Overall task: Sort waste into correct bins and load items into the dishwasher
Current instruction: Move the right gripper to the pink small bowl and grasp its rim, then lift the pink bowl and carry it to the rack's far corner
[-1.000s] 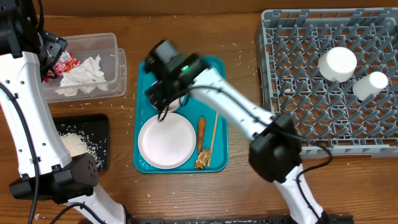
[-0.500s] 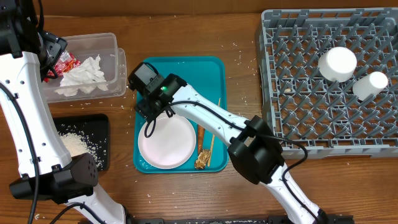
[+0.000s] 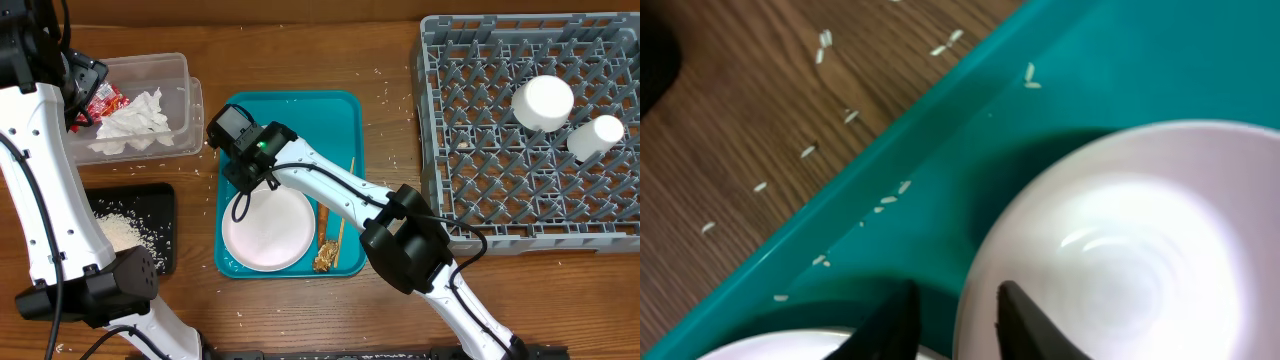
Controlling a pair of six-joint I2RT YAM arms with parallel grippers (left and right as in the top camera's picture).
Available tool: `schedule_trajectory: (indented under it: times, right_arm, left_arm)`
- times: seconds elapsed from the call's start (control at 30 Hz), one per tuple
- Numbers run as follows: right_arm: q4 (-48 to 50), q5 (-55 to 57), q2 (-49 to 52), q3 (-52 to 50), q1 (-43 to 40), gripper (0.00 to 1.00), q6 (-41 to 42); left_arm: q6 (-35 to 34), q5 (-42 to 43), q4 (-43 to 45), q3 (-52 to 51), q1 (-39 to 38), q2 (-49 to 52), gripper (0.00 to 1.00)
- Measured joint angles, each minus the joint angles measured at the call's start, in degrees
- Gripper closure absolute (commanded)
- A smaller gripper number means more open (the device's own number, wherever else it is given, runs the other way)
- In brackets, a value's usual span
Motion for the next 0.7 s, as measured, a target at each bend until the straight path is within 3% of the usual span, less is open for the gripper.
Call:
schedule_trajectory:
  times: [0.2, 0.43, 0.7]
  right_arm:
    - [-0.1, 0.7, 0.0, 0.0, 0.0, 0.9, 0.1]
    - [-2.3, 1.0, 0.0, 0.9, 0.0, 0.96, 0.4]
    - [-9.0, 0.7, 0.0, 11.7, -3.3, 0.96, 2.1]
  left_arm:
    - [0.0, 0.0, 0.0, 0.0, 0.0, 0.0, 0.0]
    - [0.0, 0.0, 0.0, 0.0, 0.0, 0.0, 0.0]
    - [0.0, 0.0, 0.0, 0.0, 0.0, 0.0, 0.0]
